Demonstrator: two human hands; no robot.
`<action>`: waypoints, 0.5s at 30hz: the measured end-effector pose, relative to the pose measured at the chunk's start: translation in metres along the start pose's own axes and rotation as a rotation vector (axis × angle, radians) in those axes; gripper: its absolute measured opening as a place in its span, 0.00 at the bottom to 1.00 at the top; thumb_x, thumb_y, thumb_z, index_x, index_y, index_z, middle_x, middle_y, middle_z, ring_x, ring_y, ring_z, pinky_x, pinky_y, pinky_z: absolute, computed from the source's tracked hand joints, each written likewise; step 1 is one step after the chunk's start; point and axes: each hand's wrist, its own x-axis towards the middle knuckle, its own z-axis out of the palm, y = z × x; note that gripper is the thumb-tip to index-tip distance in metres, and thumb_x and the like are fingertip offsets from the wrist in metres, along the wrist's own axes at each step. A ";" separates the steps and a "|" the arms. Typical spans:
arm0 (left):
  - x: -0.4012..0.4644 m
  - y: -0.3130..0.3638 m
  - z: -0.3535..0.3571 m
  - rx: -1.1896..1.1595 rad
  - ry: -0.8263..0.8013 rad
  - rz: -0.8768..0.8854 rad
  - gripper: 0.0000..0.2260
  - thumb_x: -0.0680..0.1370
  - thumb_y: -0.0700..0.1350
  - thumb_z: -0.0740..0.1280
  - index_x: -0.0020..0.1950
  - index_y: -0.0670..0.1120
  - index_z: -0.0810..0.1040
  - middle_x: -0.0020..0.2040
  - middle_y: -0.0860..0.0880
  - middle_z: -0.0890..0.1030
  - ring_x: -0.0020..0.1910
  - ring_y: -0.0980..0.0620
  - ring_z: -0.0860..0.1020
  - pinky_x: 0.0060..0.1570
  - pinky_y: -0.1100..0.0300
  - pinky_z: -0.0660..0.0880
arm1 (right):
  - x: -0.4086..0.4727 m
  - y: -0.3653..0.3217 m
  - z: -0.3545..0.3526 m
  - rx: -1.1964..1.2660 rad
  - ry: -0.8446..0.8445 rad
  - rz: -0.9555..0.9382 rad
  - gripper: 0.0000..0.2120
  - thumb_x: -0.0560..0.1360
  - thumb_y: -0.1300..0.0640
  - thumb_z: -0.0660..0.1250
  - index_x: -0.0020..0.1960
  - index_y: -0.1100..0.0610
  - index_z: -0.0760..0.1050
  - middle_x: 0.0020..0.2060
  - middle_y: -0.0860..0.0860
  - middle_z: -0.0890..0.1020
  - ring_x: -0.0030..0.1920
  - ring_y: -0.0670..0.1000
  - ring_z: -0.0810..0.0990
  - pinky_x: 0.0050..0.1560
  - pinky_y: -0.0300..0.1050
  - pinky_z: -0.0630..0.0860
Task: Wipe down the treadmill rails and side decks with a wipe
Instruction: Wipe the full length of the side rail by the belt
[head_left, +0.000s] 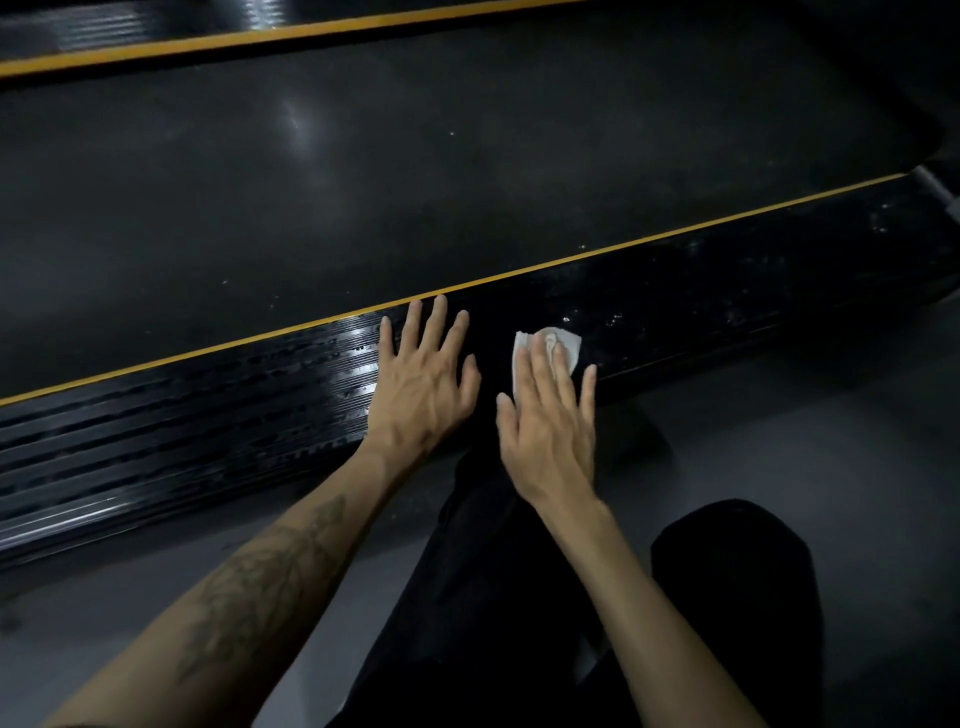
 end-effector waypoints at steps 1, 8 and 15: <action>0.000 0.000 0.000 -0.006 -0.005 0.001 0.31 0.81 0.58 0.46 0.82 0.47 0.62 0.83 0.44 0.58 0.83 0.42 0.52 0.80 0.37 0.49 | 0.003 -0.002 0.000 0.016 -0.009 -0.020 0.30 0.84 0.46 0.47 0.84 0.56 0.53 0.83 0.52 0.53 0.83 0.51 0.48 0.82 0.60 0.40; 0.000 -0.002 0.002 -0.014 0.020 0.037 0.30 0.82 0.58 0.48 0.82 0.49 0.63 0.83 0.45 0.59 0.83 0.43 0.53 0.79 0.36 0.50 | 0.018 0.023 -0.006 -0.029 -0.057 -0.049 0.29 0.85 0.44 0.44 0.84 0.51 0.51 0.84 0.49 0.52 0.83 0.49 0.47 0.81 0.62 0.37; 0.001 -0.001 0.001 -0.029 -0.015 0.034 0.31 0.81 0.59 0.45 0.83 0.50 0.61 0.84 0.46 0.57 0.83 0.45 0.51 0.80 0.37 0.48 | 0.001 0.001 -0.002 0.010 -0.043 -0.031 0.31 0.85 0.42 0.44 0.84 0.54 0.50 0.84 0.50 0.50 0.83 0.50 0.45 0.81 0.62 0.39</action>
